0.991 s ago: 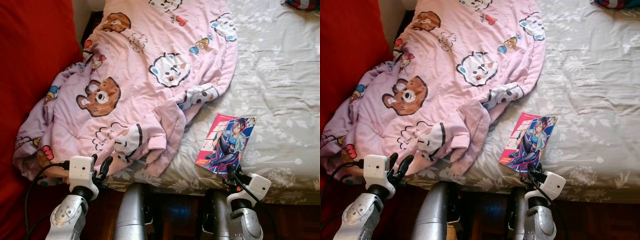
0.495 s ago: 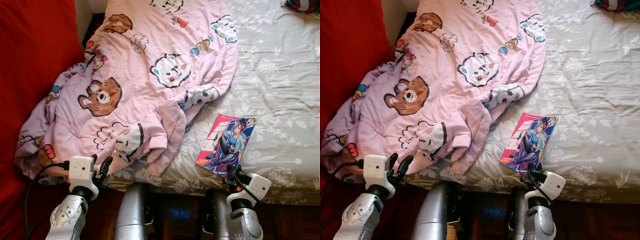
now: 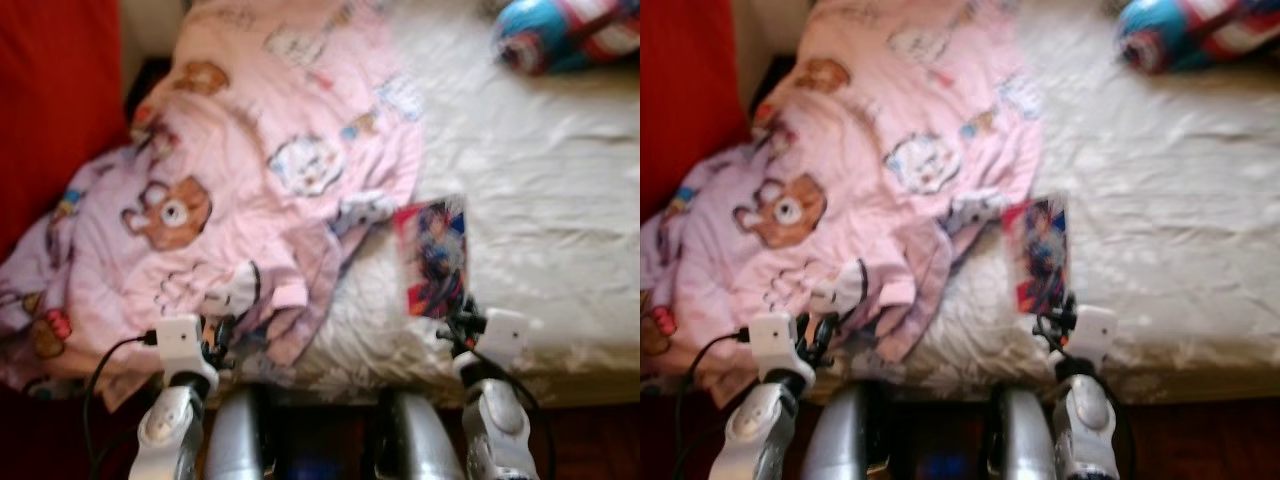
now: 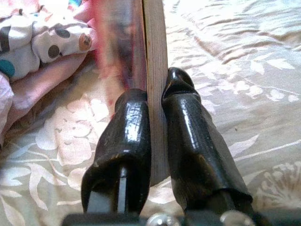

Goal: Clean up the room

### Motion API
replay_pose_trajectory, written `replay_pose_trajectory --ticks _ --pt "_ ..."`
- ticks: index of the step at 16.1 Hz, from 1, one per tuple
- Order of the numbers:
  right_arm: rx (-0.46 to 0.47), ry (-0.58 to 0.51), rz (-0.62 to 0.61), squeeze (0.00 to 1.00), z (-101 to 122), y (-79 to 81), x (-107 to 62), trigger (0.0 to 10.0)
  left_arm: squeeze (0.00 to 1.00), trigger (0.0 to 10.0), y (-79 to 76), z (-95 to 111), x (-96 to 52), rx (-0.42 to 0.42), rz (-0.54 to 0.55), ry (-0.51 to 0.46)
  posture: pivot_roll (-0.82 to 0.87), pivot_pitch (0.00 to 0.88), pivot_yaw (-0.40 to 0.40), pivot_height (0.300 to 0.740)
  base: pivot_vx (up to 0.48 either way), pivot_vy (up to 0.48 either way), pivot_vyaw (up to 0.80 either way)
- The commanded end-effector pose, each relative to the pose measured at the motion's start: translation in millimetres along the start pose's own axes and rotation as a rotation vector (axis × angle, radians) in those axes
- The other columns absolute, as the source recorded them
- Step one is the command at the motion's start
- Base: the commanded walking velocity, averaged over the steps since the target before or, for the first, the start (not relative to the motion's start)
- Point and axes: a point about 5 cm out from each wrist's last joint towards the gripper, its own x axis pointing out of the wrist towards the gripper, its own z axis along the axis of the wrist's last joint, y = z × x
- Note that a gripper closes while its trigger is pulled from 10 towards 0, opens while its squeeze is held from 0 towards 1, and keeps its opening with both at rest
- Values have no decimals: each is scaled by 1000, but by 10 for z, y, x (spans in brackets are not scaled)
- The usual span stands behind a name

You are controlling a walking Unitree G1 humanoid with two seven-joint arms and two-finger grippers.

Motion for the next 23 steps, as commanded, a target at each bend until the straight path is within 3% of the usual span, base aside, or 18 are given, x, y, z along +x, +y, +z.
replay_pose_trajectory --ticks 1,6,15,17,21,23 --pt "13 20 -13 0 -70 -8 -66 10000 0 10000 117 -47 -66 -1 40 15 78 142 -9 609 0 0 0" --pt "-4 22 -9 0 -43 9 -72 10000 0 10000 126 -83 -27 6 42 -2 79 142 -3 613 0 0 0" --pt "-15 25 13 0 -22 52 -41 10000 0 10000 135 -173 -34 -4 45 17 75 125 -7 718 0 0 0" --pt "-16 27 16 0 -26 55 -38 10000 0 10000 152 -235 -41 -13 53 42 74 119 -5 740 0 0 0" --pt "-17 40 3 0 -41 27 -34 10000 0 10000 224 -437 -85 -17 64 132 64 100 2 740 0 0 0" --pt "-27 50 -14 0 -56 0 -37 10000 0 10000 278 -616 -140 -9 79 221 63 86 4 740 0 0 0"
